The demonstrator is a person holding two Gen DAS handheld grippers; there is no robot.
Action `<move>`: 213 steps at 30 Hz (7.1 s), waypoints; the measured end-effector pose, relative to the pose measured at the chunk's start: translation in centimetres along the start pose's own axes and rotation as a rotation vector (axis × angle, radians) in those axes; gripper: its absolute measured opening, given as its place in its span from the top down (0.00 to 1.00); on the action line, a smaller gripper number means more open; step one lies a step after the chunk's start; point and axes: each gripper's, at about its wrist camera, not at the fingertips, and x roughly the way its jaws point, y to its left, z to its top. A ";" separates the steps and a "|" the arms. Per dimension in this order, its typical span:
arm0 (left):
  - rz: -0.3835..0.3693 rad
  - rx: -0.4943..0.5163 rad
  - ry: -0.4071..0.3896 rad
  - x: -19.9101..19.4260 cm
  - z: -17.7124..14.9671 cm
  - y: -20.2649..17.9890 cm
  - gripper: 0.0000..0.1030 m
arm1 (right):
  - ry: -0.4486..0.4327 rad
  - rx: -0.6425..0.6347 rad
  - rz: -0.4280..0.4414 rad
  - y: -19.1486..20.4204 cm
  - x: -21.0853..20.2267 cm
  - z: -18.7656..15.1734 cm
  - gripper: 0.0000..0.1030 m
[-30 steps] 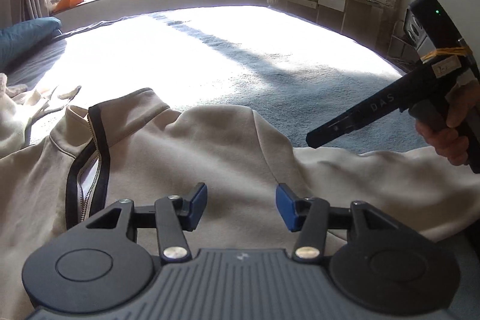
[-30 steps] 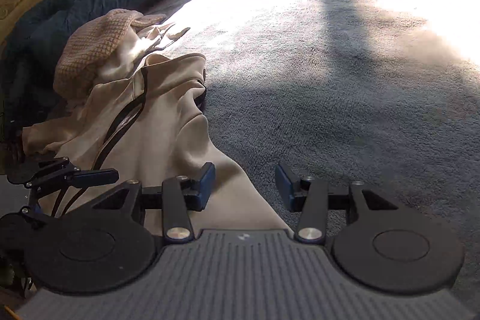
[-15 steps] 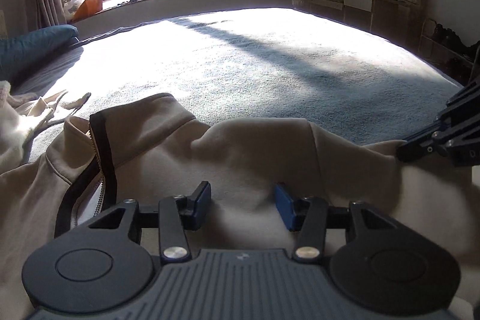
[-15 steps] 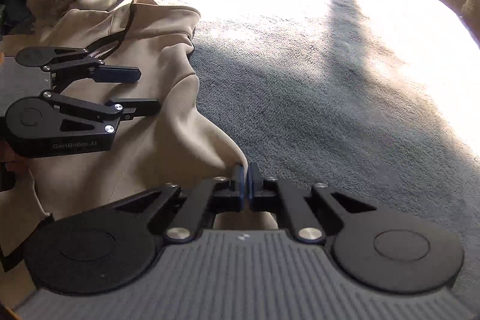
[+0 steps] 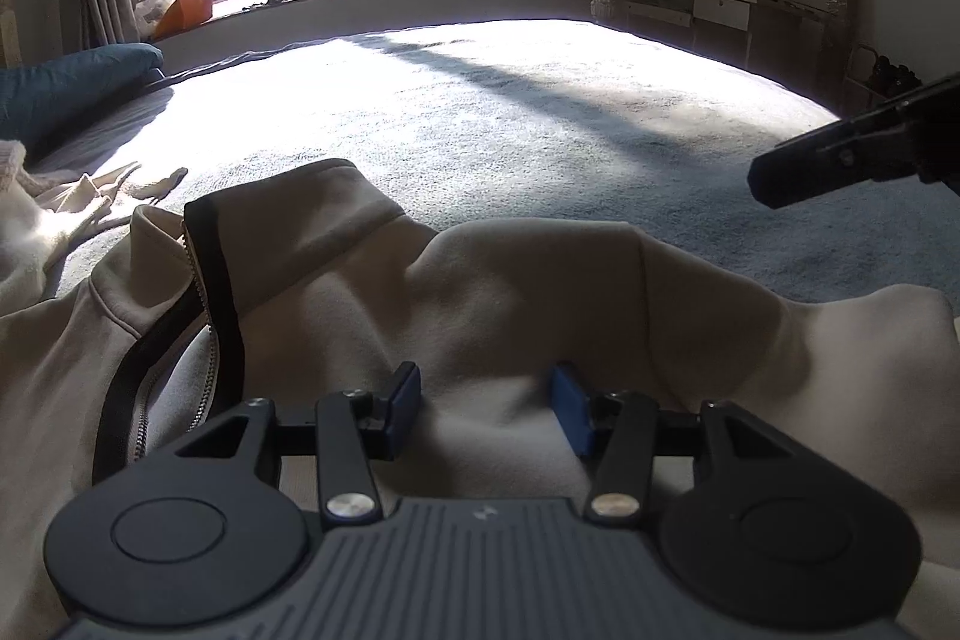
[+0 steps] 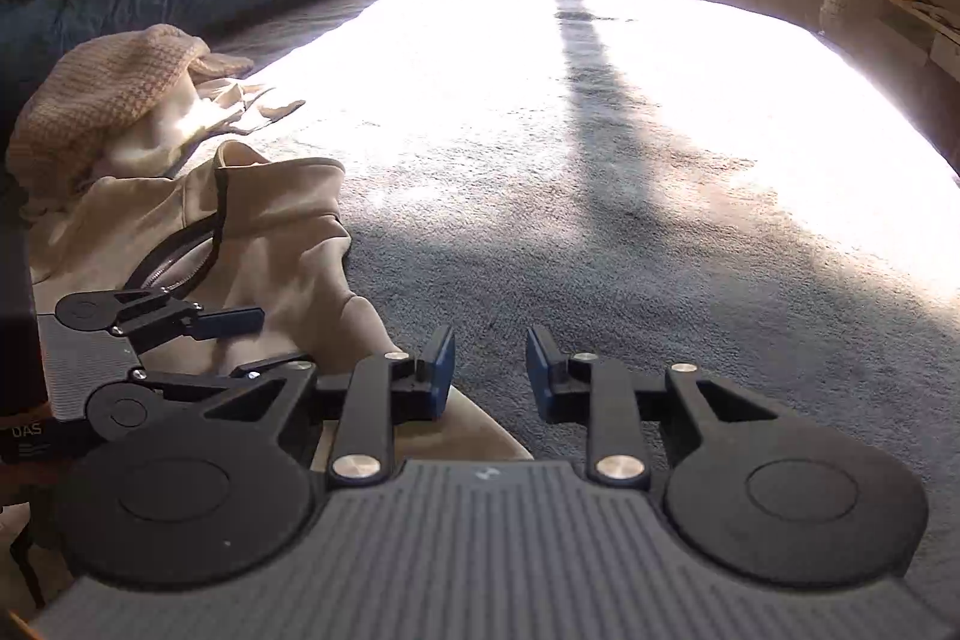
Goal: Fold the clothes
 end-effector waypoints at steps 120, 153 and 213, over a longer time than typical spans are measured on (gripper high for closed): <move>-0.057 -0.189 -0.013 -2.8 -3.5 18.4 0.40 | 0.037 0.219 -0.055 18.3 16.7 4.9 0.72; -0.129 -0.355 0.429 -29.8 -15.8 10.8 0.38 | 0.379 0.016 0.143 25.1 -13.2 -13.3 0.72; -0.190 -0.228 0.474 -28.9 -17.2 10.0 0.74 | 0.447 -0.862 0.315 34.0 -13.7 -20.2 0.94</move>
